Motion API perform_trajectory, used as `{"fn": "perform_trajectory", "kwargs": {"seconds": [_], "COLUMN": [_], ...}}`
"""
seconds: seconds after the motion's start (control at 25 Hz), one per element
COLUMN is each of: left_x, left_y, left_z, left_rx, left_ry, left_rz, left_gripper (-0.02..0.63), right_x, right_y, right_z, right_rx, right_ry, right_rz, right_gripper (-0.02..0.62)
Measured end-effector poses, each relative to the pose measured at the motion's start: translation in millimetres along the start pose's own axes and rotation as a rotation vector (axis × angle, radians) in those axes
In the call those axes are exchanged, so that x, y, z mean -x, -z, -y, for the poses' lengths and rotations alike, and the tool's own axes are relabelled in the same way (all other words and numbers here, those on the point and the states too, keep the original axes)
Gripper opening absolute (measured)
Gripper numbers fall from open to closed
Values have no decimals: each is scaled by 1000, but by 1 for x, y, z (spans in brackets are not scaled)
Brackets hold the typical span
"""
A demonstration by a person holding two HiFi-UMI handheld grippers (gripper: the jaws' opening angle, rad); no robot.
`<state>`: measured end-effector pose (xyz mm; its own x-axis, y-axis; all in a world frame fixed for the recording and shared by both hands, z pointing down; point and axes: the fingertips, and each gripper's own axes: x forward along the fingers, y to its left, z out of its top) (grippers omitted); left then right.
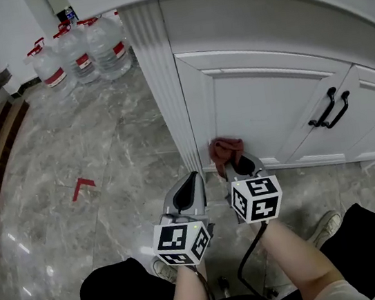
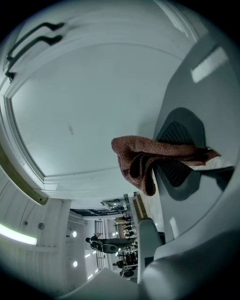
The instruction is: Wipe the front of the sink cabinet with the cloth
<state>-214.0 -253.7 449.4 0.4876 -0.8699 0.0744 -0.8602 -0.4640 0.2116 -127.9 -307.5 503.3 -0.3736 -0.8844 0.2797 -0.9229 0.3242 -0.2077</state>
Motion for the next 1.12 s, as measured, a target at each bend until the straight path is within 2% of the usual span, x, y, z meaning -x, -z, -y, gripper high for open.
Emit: {"fn": "perform_trajectory", "kwargs": {"seconds": [0.6, 0.88, 1.12], "left_x": [-51, -57, -50], "left_y": [18, 22, 37], "left_z": [109, 125, 97], "left_rx": [-32, -23, -15], "left_ry": [184, 193, 134], "left_rz": [-32, -36, -70], "left_gripper": [1, 1, 1], "right_x": [95, 117, 91], "right_y": [-14, -9, 18], "right_z": [145, 170, 135], "right_rx": [-13, -36, -44], "right_ry": [237, 293, 217], "right_rz": [28, 21, -18], "right_gripper": [81, 81, 81]}}
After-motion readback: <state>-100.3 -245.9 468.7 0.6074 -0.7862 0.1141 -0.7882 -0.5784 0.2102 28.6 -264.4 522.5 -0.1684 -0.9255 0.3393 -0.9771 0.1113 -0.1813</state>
